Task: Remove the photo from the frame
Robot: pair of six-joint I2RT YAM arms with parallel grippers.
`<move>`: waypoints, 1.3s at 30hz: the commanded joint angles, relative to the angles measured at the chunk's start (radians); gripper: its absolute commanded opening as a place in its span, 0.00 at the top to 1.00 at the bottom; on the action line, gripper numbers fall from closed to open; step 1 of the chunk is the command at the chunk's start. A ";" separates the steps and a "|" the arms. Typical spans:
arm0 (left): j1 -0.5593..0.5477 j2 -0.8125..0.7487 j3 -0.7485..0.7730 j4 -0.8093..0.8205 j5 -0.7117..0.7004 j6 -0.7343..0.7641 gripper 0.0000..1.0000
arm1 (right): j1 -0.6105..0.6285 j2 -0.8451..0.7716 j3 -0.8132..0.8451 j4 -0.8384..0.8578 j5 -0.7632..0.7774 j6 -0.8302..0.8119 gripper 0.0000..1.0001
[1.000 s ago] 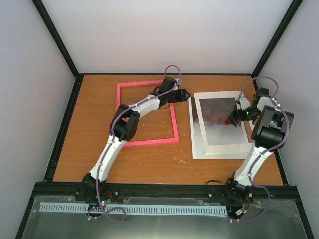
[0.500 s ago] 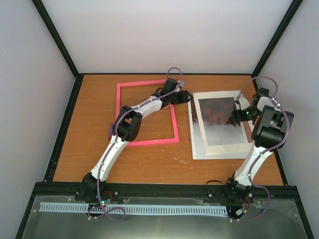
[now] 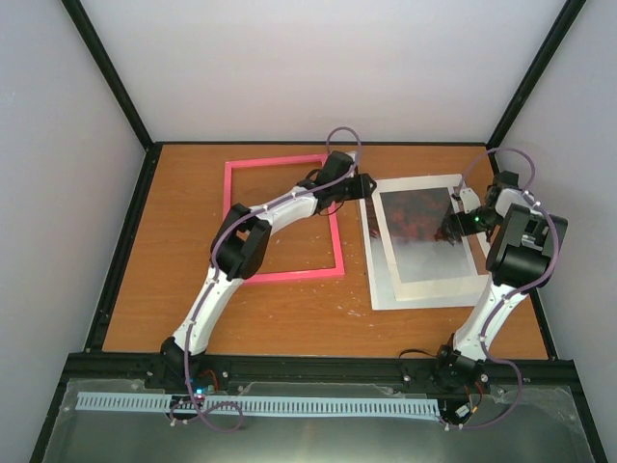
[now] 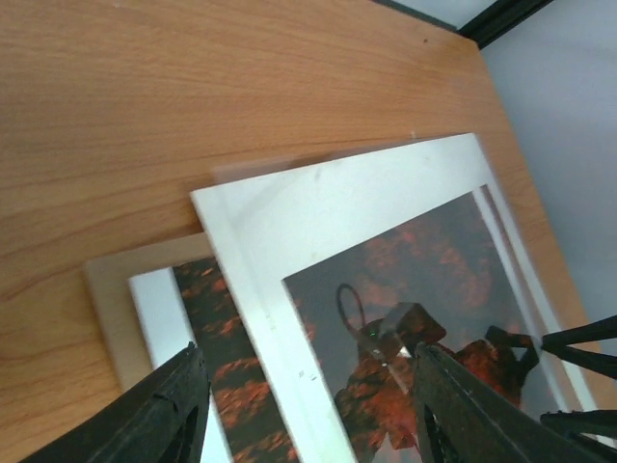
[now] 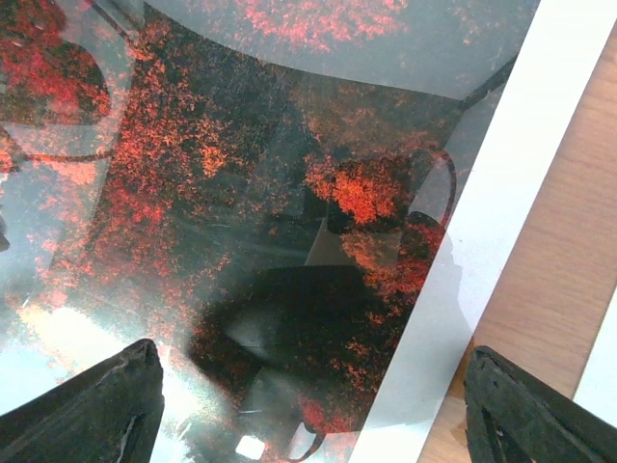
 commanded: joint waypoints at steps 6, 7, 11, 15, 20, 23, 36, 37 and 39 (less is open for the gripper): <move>0.004 0.045 0.105 -0.070 0.019 -0.022 0.42 | 0.049 0.042 -0.078 -0.086 -0.073 -0.024 0.19; 0.004 0.048 0.107 -0.086 0.007 -0.027 0.42 | 0.049 0.042 -0.080 -0.082 -0.071 -0.021 0.19; 0.005 0.033 0.070 -0.118 -0.070 -0.052 0.42 | 0.049 0.043 -0.079 -0.073 -0.060 -0.012 0.19; 0.011 0.004 0.014 -0.114 -0.121 -0.076 0.41 | 0.049 0.048 -0.076 -0.075 -0.060 -0.012 0.19; 0.013 0.008 0.010 -0.122 -0.131 -0.084 0.41 | 0.049 0.055 -0.076 -0.075 -0.064 -0.012 0.19; 0.013 0.016 0.017 -0.126 -0.132 -0.090 0.41 | 0.049 0.055 -0.077 -0.074 -0.064 -0.013 0.19; 0.016 0.061 0.049 -0.107 -0.037 -0.089 0.41 | 0.049 0.066 -0.077 -0.073 -0.063 -0.016 0.20; 0.016 0.061 0.049 -0.111 -0.039 -0.092 0.41 | 0.049 0.068 -0.078 -0.072 -0.064 -0.015 0.20; 0.017 0.064 0.047 -0.111 -0.036 -0.095 0.41 | 0.049 0.069 -0.080 -0.071 -0.064 -0.016 0.20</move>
